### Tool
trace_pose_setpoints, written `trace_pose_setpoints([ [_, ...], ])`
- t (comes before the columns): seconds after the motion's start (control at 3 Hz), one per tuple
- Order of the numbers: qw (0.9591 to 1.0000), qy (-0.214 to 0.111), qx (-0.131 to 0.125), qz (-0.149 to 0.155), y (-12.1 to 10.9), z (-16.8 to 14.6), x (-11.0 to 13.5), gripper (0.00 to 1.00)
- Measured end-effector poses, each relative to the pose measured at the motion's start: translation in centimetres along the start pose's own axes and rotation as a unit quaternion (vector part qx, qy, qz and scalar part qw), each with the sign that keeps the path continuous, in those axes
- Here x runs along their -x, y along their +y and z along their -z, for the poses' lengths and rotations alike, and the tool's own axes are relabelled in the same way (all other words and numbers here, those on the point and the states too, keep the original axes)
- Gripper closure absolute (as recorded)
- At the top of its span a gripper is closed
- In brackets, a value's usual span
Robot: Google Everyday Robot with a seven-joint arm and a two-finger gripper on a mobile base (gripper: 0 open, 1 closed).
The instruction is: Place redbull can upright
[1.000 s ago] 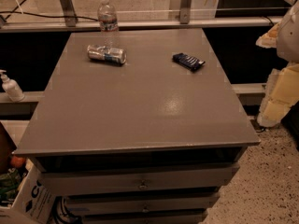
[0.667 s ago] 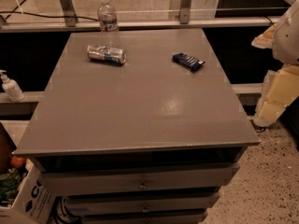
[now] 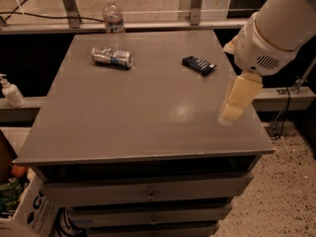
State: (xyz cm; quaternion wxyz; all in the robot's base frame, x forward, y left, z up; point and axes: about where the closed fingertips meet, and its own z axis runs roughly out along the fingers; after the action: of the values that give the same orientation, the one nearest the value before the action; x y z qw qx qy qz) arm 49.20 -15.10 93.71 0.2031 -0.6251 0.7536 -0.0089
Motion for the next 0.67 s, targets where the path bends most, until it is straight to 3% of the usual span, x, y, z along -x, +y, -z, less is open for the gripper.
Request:
trace_pose_setpoints([
  [0.67,0.9967,-0.080,0.002,0.015,-3.8,-3.7,8.2,0.00],
])
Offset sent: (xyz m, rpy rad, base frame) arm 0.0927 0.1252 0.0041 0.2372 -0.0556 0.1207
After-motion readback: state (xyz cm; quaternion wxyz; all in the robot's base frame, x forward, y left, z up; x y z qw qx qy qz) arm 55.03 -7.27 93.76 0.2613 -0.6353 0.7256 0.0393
